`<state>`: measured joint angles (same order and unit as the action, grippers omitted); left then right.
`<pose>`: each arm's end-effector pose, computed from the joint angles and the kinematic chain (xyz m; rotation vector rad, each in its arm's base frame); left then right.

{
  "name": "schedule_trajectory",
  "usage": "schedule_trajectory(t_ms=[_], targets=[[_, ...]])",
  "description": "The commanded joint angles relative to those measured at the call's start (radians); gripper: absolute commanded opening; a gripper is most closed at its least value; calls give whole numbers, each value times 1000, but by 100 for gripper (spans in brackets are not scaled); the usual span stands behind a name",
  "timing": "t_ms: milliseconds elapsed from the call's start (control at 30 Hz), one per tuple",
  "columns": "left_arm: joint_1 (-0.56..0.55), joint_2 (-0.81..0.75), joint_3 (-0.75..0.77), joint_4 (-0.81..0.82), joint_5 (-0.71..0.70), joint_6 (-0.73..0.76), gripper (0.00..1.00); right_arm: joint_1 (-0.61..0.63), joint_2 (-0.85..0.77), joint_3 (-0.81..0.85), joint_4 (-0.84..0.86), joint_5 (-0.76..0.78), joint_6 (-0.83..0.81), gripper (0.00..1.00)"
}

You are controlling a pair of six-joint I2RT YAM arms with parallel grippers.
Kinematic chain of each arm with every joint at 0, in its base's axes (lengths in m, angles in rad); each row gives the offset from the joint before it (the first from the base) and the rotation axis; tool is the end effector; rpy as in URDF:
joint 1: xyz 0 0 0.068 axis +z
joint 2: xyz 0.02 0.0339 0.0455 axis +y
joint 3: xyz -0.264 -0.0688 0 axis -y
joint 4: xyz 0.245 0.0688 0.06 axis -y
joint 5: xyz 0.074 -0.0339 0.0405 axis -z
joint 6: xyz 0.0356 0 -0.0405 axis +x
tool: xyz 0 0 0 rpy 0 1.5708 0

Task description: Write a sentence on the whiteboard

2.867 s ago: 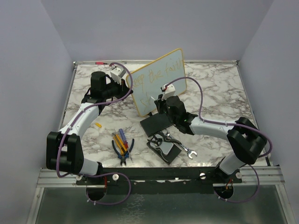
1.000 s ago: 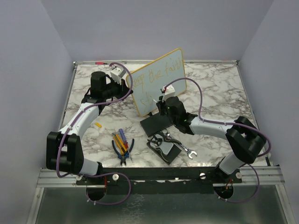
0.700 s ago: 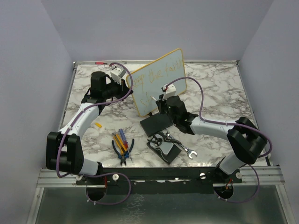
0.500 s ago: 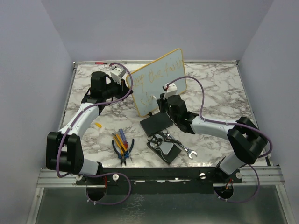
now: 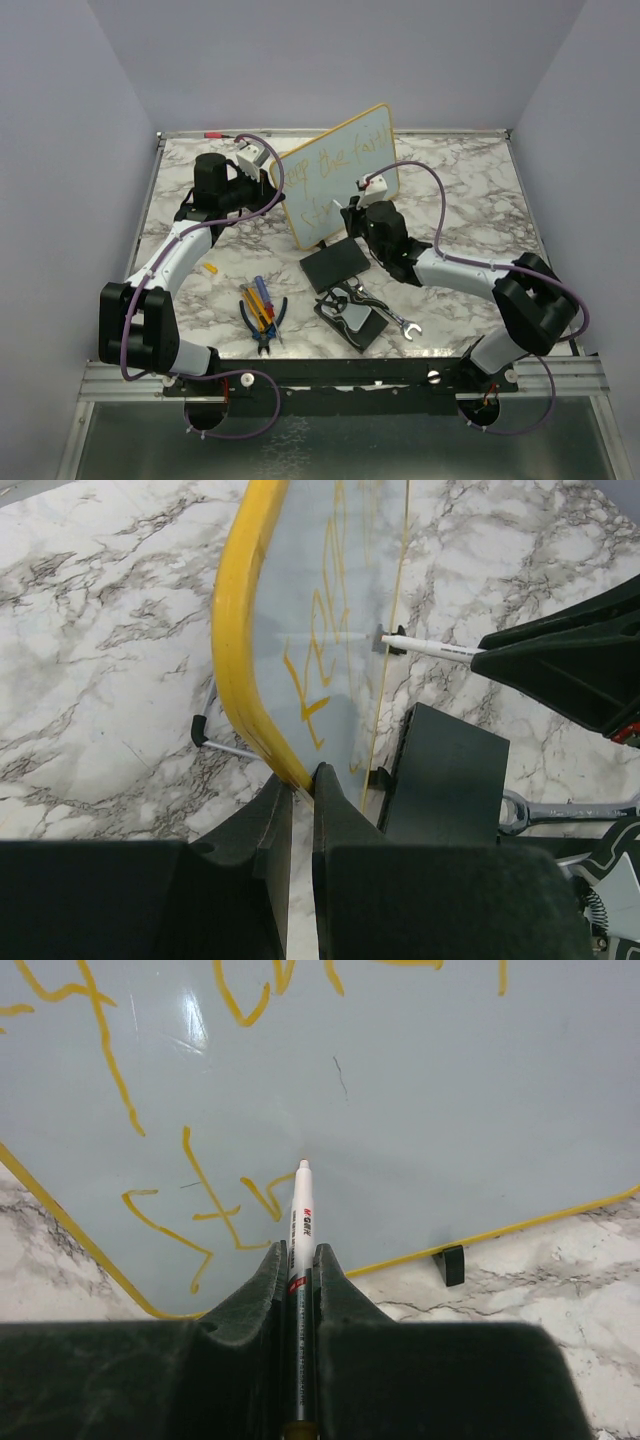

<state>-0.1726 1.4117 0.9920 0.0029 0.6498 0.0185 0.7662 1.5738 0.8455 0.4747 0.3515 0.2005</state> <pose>0.3115 -0.0762 0.2877 0.6038 1.8761 -0.7430 0.2589 0.2322 0.2323 -0.2658 1.8043 0.3657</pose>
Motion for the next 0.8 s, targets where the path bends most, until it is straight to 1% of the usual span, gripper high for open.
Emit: schedule_trajectory(t_ms=[0, 133, 467, 767], targets=[[-24, 18, -30, -127, 23, 40, 0, -8, -76, -36, 52, 11, -6, 1], [-25, 19, -31, -127, 24, 39, 0, -8, -65, -26, 30, 42, -15, 1], [-24, 15, -35, -126, 22, 40, 0, -15, -10, 8, 28, 51, -14, 1], [-24, 16, -33, -127, 22, 40, 0, -20, 15, 19, 45, 16, -28, 1]])
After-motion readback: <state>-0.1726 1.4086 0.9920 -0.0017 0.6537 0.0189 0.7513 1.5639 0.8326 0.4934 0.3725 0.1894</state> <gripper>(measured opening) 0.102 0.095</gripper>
